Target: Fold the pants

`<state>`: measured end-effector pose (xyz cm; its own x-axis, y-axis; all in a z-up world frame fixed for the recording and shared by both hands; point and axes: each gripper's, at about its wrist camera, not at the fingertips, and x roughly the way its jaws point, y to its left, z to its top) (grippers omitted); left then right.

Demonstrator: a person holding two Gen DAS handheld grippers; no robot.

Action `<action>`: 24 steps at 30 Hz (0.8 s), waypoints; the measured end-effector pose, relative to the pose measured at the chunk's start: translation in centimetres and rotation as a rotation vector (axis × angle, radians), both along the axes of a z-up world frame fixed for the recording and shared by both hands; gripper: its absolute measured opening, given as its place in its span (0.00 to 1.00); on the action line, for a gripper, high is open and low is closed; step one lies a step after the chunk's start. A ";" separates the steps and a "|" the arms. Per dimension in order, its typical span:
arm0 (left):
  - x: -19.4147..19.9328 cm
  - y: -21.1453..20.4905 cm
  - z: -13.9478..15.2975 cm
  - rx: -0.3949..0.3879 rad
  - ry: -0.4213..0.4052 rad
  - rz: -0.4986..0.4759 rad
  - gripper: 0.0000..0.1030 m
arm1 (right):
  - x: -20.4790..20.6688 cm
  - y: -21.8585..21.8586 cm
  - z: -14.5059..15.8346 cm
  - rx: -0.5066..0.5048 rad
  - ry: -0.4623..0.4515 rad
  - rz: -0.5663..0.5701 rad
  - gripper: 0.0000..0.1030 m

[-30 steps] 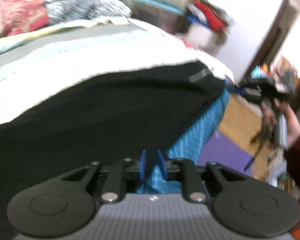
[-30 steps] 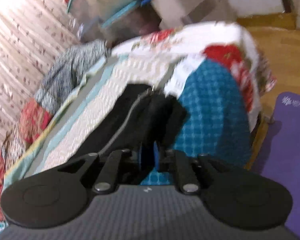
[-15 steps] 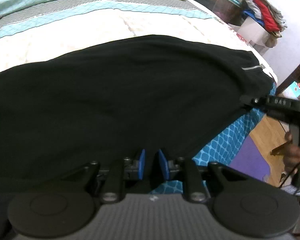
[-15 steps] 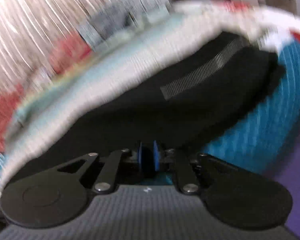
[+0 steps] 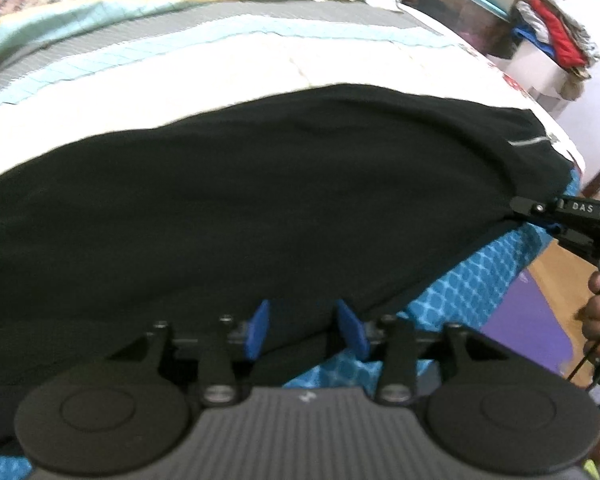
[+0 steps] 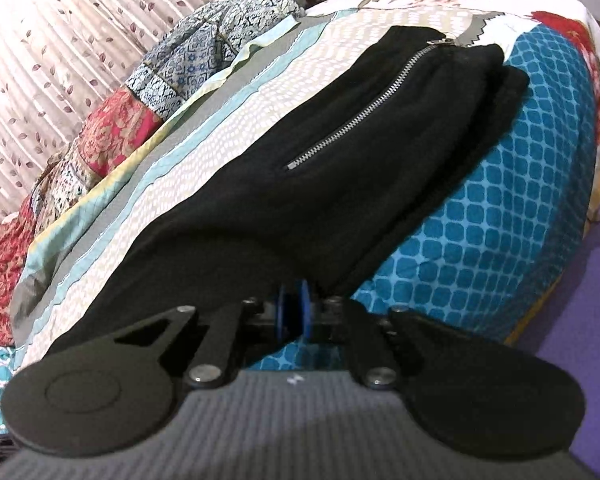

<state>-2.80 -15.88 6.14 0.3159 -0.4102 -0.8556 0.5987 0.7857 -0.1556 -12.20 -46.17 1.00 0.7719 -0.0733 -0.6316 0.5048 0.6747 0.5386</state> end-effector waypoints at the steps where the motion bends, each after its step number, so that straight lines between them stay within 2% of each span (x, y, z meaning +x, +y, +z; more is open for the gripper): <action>1: -0.1 0.4 0.2 0.003 -0.011 0.009 0.39 | 0.0 0.1 0.0 -0.009 -0.002 -0.004 0.10; 7: -0.3 3.0 0.8 0.009 -0.042 0.073 0.41 | -0.5 0.8 -0.2 -0.048 -0.010 -0.030 0.10; 17: -0.1 6.4 0.6 0.018 -0.069 0.148 0.45 | -1.0 1.4 -0.5 -0.042 -0.033 -0.090 0.10; 24: 0.1 9.3 0.2 -0.017 -0.076 0.213 0.45 | -1.9 1.3 -1.2 0.018 -0.094 -0.136 0.10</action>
<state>-2.67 -6.57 6.36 0.4602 -0.3415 -0.8195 0.4304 0.8932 -0.1305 -14.08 -44.91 -0.25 0.8114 -0.1707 -0.5590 0.5376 0.5933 0.5992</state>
